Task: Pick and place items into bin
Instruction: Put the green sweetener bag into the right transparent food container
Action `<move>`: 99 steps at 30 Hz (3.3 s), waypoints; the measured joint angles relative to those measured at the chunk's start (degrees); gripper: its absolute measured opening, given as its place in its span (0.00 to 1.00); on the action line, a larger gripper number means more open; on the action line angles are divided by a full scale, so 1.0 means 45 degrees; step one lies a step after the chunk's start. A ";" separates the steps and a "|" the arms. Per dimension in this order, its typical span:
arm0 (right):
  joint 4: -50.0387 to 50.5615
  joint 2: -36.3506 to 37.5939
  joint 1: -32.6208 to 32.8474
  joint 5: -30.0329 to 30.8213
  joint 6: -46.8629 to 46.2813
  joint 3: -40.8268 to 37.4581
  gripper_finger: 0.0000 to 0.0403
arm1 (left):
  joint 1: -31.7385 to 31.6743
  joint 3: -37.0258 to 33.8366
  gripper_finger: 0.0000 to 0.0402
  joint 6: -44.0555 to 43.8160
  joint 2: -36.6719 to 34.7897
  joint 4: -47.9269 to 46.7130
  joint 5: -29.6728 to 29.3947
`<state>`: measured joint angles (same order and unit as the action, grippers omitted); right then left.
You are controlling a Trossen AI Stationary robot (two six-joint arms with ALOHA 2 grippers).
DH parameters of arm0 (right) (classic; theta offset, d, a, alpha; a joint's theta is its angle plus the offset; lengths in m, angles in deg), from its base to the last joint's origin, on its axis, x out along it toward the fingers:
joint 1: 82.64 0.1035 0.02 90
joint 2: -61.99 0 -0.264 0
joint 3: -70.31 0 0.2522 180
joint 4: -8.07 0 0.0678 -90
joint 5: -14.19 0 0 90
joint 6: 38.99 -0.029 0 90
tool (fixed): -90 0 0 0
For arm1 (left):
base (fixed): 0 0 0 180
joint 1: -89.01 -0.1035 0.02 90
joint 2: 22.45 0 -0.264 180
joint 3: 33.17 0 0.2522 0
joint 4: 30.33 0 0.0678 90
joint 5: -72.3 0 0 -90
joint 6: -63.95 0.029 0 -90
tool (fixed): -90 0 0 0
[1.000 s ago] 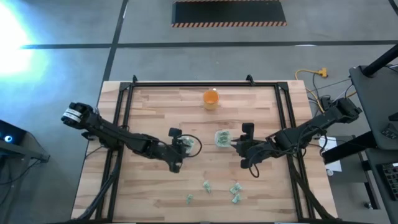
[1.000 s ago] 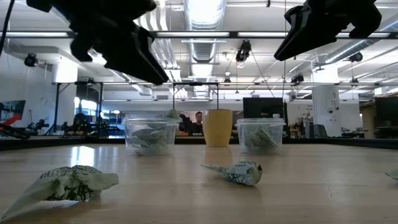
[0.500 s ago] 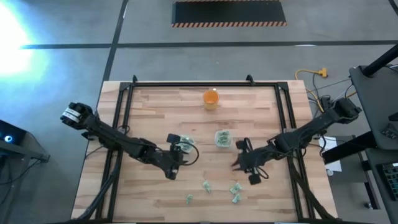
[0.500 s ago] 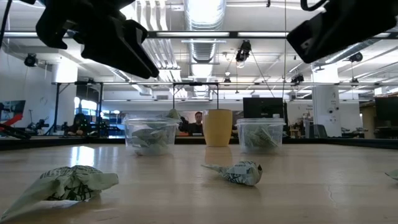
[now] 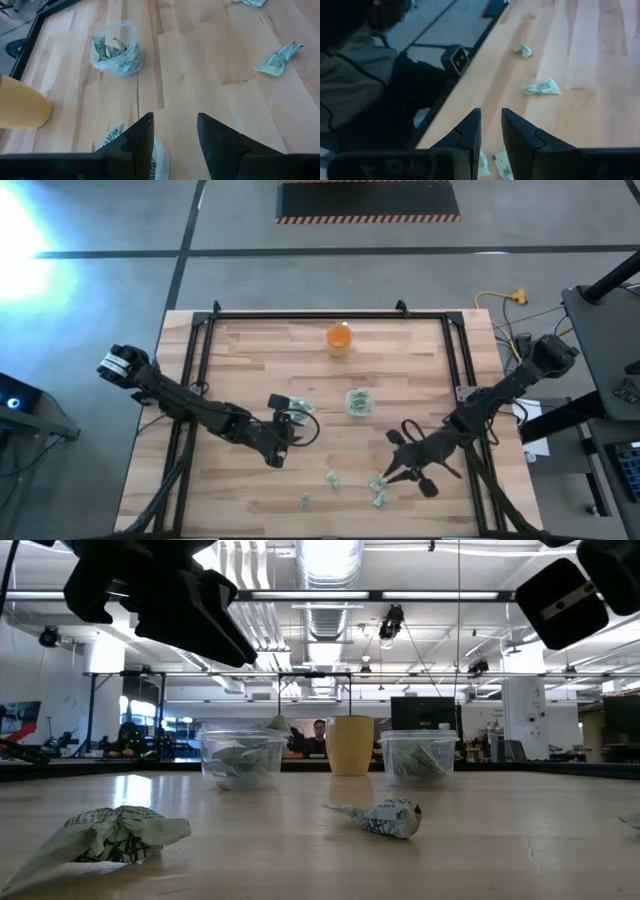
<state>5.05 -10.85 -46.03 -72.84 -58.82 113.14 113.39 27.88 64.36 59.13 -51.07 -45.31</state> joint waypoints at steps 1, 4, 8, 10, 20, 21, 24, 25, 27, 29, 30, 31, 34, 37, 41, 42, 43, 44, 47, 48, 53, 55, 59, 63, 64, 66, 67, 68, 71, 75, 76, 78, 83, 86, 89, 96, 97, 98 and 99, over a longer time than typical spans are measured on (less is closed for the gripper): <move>-0.0339 0.0000 0.0048 0.0004 -0.0026 -0.0149 0.17 | 0.0000 -0.0005 0.34 0.0000 0.0000 0.0002 -0.0036; -0.0892 -0.0074 0.0129 0.0325 -0.0039 -0.0443 0.17 | 0.0000 -0.0005 0.34 0.0005 0.0000 0.0005 -0.0081; -0.1165 -0.0925 0.0192 0.0745 0.0153 -0.0374 0.20 | 0.0000 -0.0010 0.34 0.0005 0.0005 0.0012 -0.0222; -0.1317 -0.1685 0.0202 0.0750 0.0165 -0.0204 0.23 | 0.0000 -0.0010 0.34 0.0005 0.0005 0.0016 -0.0235; -0.1322 -0.4281 0.0202 0.0605 0.0015 0.0576 0.35 | 0.0000 -0.0010 0.34 0.0005 0.0005 0.0029 -0.0279; -0.1314 -0.4438 0.0202 0.0572 -0.0036 0.0586 0.36 | 0.0000 -0.0010 0.34 0.0005 0.0005 0.0029 -0.0279; -0.1247 -0.4697 0.0202 0.0561 -0.0078 0.0586 0.39 | 0.0000 -0.0010 0.34 0.0000 0.0005 0.0074 -0.0274; -0.1124 -0.4702 0.0197 0.0566 -0.0076 0.0586 0.40 | 0.0000 -0.0010 0.34 0.0000 0.0005 0.0078 -0.0274; -0.0732 -0.4697 0.0197 0.0566 -0.0102 0.0586 0.41 | 0.0000 -0.0010 0.34 0.0000 0.0005 0.0107 -0.0274; -0.0209 -0.4697 0.0198 0.0634 -0.0247 0.0586 0.42 | 0.0000 -0.0010 0.34 0.0000 0.0005 0.0107 -0.0278; -0.0018 -0.4695 0.0197 0.0654 -0.0317 0.0586 0.42 | 0.0000 -0.0010 0.34 0.0000 0.0005 0.0116 -0.0279; 0.0110 -0.4692 0.0197 0.0666 -0.0388 0.0586 0.42 | 0.0000 -0.0010 0.34 0.0000 0.0005 0.0113 -0.0292; 0.0287 -0.4692 0.0197 0.0678 -0.0456 0.0586 0.42 | -0.0003 -0.0010 0.34 0.0000 0.0005 0.0115 -0.0301; 0.0366 -0.4692 0.0197 0.0872 -0.0457 0.0581 0.42 | -0.0005 -0.0010 0.34 0.0000 0.0005 0.0112 -0.0303; 0.0675 -0.4692 0.0197 0.1035 -0.0457 0.0569 0.42 | -0.0005 -0.0010 0.34 -0.0004 0.0005 0.0112 -0.0303; 0.0698 -0.4692 0.0197 0.1058 -0.0459 0.0567 0.42 | -0.0005 -0.0010 0.34 0.0000 0.0005 0.0112 -0.0303; 0.0710 -0.4692 0.0197 0.1100 -0.0455 0.0567 0.42 | -0.0005 -0.0010 0.34 -0.0005 0.0005 0.0112 -0.0303; 0.0706 -0.4692 0.0197 0.1130 -0.0454 0.0567 0.42 | -0.0005 -0.0010 0.34 -0.0005 0.0005 0.0117 -0.0303; 0.0740 -0.4692 0.0197 0.1362 -0.0456 0.0567 0.40 | -0.0005 -0.0010 0.34 -0.0005 0.0005 0.0112 -0.0306; 0.0740 -0.4692 0.0197 0.1433 -0.0432 0.0564 0.39 | -0.0005 -0.0010 0.33 -0.0005 0.0005 0.0112 -0.0308; 0.0742 -0.4692 0.0197 0.1688 -0.0047 0.0562 0.33 | -0.0005 -0.0010 0.34 -0.0005 0.0005 0.0112 -0.0303; 0.0745 -0.4692 0.0197 0.1712 0.0085 0.0562 0.29 | -0.0005 -0.0010 0.33 -0.0005 0.0005 0.0112 -0.0308; 0.0740 -0.4692 0.0197 0.1712 0.0159 0.0562 0.22 | -0.0005 -0.0010 0.33 -0.0005 0.0005 0.0112 -0.0308; 0.0735 -0.4687 0.0197 0.1723 0.0201 0.0562 0.14 | -0.0005 -0.0010 0.33 -0.0005 0.0005 0.0112 -0.0308; 0.0737 -0.4674 0.0197 0.1777 0.0215 0.0562 0.13 | -0.0005 -0.0010 0.33 -0.0005 0.0005 0.0112 -0.0308; 0.0740 -0.4615 0.0197 0.2051 0.0223 0.0557 0.10 | -0.0005 -0.0010 0.34 -0.0003 0.0005 0.0112 -0.0308; 0.0735 -0.4578 0.0188 0.2143 0.0271 0.0552 0.09 | -0.0005 -0.0010 0.34 -0.0005 0.0005 0.0112 -0.0308; 0.0735 -0.4527 0.0187 0.2280 0.0393 0.0552 0.08 | -0.0005 -0.0010 0.34 -0.0005 0.0005 0.0112 -0.0307; 0.0740 -0.4241 0.0182 0.2517 0.0808 0.0547 0.06 | -0.0005 -0.0010 0.34 -0.0005 0.0005 0.0108 -0.0308; 0.0742 -0.3657 0.0193 0.3634 0.1588 0.0547 0.04 | -0.0005 -0.0015 0.34 -0.0005 0.0005 0.0107 -0.0308; 0.0735 -0.3491 0.0189 0.4029 0.1874 0.0547 0.04 | -0.0005 -0.0015 0.34 -0.0002 0.0005 0.0107 -0.0308; 0.0744 -0.3108 0.0187 0.5269 0.2540 0.0547 0.04 | -0.0005 -0.0047 0.34 -0.0003 0.0005 0.0108 -0.0308; 0.0745 -0.2159 -0.0032 0.9035 0.4343 0.0547 0.04 | -0.0005 -0.0144 0.33 0.0000 0.0005 0.0104 -0.0308; 0.0745 -0.1702 -0.0546 1.0378 0.5215 0.0547 0.04 | -0.0005 -0.0170 0.34 0.0000 0.0010 0.0097 -0.0303; 0.0747 -0.1419 -0.1399 1.0485 0.5629 0.0547 0.04 | -0.0006 -0.0170 0.33 0.0000 0.0010 0.0094 -0.0308; 0.0776 -0.1757 -0.3533 1.0238 0.5474 0.0547 0.04 | -0.0010 -0.0175 0.34 0.0005 0.0010 0.0092 -0.0308; 0.0810 -0.1840 -0.3772 1.0080 0.5443 0.0547 0.04 | -0.0006 -0.0175 0.34 0.0005 0.0010 0.0092 -0.0308; 0.0841 -0.1909 -0.3995 0.9855 0.5376 0.0547 0.04 | -0.0005 -0.0175 0.34 0.0005 0.0010 0.0087 -0.0308; 0.0834 -0.1968 -0.4194 0.9612 0.5299 0.0547 0.04 | -0.0007 -0.0175 0.34 0.0005 0.0010 0.0087 -0.0308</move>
<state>8.80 -19.71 -64.91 -29.59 -34.98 115.60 113.35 27.09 64.38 59.17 -50.68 -46.70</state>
